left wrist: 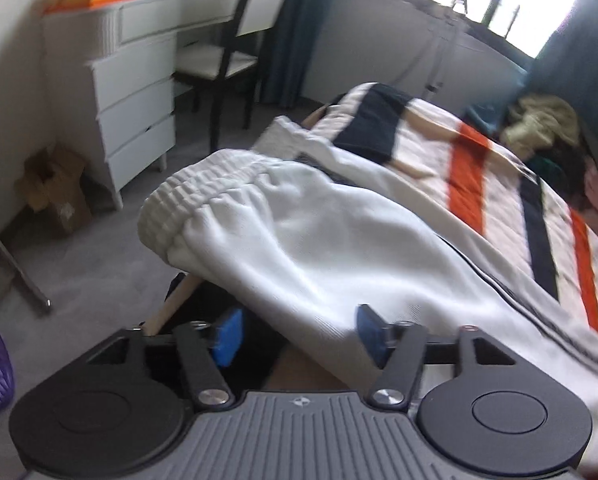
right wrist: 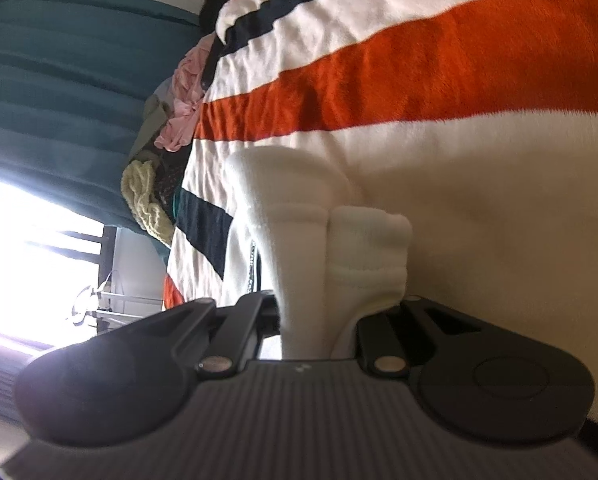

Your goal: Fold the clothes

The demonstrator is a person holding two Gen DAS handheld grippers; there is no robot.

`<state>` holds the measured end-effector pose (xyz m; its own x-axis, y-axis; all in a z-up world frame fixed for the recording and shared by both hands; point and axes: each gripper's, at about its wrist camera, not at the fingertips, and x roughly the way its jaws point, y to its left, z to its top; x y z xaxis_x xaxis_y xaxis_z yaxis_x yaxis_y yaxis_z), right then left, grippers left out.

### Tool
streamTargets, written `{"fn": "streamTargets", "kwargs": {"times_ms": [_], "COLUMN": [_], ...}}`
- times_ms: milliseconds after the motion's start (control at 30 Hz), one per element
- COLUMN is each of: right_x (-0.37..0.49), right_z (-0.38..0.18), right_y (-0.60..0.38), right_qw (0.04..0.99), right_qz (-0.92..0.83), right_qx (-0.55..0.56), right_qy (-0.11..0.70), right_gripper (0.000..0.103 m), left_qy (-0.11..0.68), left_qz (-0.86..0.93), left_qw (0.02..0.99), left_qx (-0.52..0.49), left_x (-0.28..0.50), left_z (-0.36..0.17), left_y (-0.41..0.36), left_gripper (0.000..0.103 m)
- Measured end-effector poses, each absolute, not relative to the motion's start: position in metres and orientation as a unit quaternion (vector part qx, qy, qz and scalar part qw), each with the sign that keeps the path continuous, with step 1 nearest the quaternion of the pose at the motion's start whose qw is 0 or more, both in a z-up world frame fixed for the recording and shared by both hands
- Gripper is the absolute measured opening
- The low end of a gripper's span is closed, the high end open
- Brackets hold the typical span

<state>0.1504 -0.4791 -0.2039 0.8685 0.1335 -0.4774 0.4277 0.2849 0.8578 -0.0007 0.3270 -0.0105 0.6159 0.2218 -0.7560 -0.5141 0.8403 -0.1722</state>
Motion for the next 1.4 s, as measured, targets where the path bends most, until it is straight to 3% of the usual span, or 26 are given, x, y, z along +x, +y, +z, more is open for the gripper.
{"fn": "streamTargets", "kwargs": {"times_ms": [233,400,667,833,900,967,1033,1233,1400], "right_x": [0.149,0.149,0.146,0.146,0.146,0.147,0.15,0.171,0.174], "right_z": [-0.201,-0.203,-0.206,-0.214,-0.217,-0.222,-0.226,-0.221,-0.227], "right_y": [-0.48,-0.481,-0.476,-0.479,-0.479,-0.48,-0.48,-0.475,-0.478], "right_qw": [0.77,0.768,0.765,0.751,0.742,0.731,0.72,0.76,0.749], "right_qz": [-0.098,-0.098,-0.101,-0.089,-0.083,-0.072,-0.06,-0.098,-0.075], "right_qx": [0.588,0.59,0.596,0.616,0.631,0.65,0.666,0.604,0.636], "right_qy": [0.229,0.23,0.222,0.22,0.21,0.197,0.185,0.218,0.167], "right_gripper": [0.011,0.011,0.011,0.013,0.017,0.044,0.058,0.06,0.06], "left_qy": [0.305,0.29,0.317,0.342,0.352,0.359,0.364,0.364,0.359], "left_qz": [0.168,0.101,0.049,0.046,0.049,0.051,0.051,0.046,0.043], "left_qw": [0.928,0.944,0.939,0.937,0.934,0.931,0.929,0.93,0.932], "left_qx": [-0.133,-0.123,-0.123,-0.058,-0.041,-0.04,-0.035,-0.006,0.004], "left_x": [-0.007,0.023,0.092,0.118,0.123,0.125,0.125,0.121,0.118], "left_z": [0.04,0.044,-0.017,-0.071,-0.089,-0.102,-0.106,-0.112,-0.115], "left_y": [0.254,0.186,0.087,0.062,0.06,0.063,0.067,0.063,0.062], "left_gripper": [0.073,0.076,0.077,0.077,0.077,0.077,0.078,0.08,0.081]}}
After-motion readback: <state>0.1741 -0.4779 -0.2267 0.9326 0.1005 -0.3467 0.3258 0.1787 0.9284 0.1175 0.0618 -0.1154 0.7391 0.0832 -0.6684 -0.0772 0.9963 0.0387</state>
